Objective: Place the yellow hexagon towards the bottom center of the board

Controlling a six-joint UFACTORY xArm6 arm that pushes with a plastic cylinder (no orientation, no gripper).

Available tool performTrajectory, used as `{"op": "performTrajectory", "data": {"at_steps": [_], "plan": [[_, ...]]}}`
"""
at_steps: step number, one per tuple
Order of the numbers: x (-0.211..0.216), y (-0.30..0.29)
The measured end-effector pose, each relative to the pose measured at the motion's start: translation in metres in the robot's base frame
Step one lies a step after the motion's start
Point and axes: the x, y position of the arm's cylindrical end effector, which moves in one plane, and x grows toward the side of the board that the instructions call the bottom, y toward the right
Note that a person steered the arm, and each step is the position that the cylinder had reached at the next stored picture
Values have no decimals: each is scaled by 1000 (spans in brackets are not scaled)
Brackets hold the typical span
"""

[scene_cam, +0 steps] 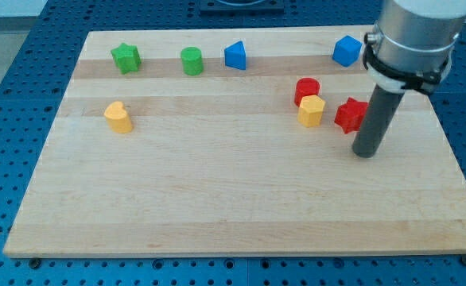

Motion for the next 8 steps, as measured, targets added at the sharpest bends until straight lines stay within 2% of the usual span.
{"op": "performTrajectory", "data": {"at_steps": [1,2,3,5,8], "plan": [[3,-34],[-15,-54],[-17,-59],[-49,-53],[-52,-20]]}}
